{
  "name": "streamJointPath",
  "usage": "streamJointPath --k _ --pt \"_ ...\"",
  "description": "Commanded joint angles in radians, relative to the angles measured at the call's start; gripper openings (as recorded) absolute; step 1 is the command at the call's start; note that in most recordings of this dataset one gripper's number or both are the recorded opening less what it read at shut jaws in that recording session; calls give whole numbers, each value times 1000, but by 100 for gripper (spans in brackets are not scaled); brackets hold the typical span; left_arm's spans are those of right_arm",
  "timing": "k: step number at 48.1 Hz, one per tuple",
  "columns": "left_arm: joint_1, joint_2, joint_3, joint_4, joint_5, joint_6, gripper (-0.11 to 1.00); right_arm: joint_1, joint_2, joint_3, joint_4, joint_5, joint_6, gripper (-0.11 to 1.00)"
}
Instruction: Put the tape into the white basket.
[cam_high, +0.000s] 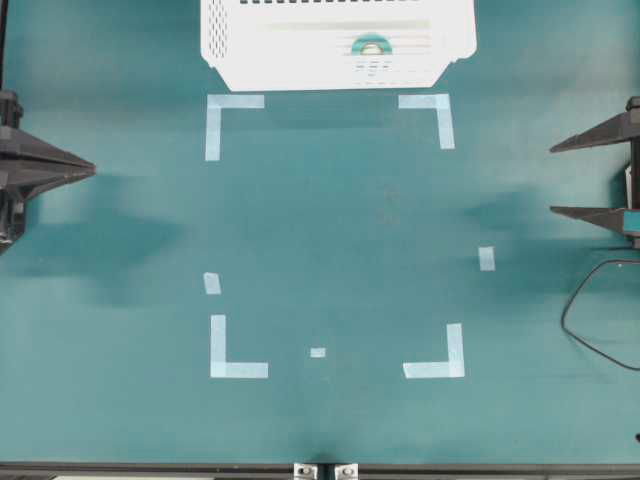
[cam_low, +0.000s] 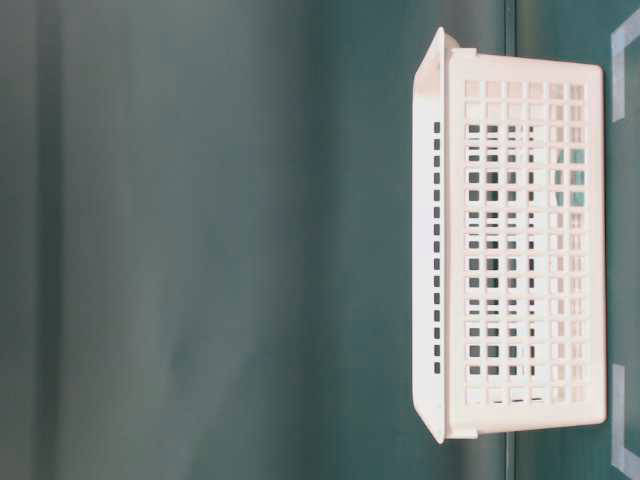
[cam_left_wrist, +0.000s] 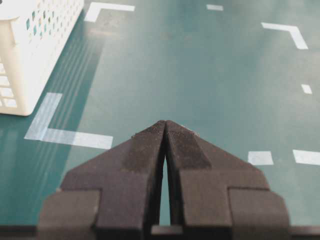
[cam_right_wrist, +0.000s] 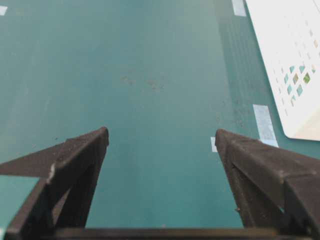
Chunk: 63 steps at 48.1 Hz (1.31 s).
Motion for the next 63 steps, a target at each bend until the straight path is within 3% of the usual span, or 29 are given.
streamJointPath --k 1,63 --pt "6 6 -14 3 -8 3 -11 0 8 -6 2 -5 2 94" --pt "5 -49 -18 3 67 2 -11 -2 3 35 -2 -64 0 94"
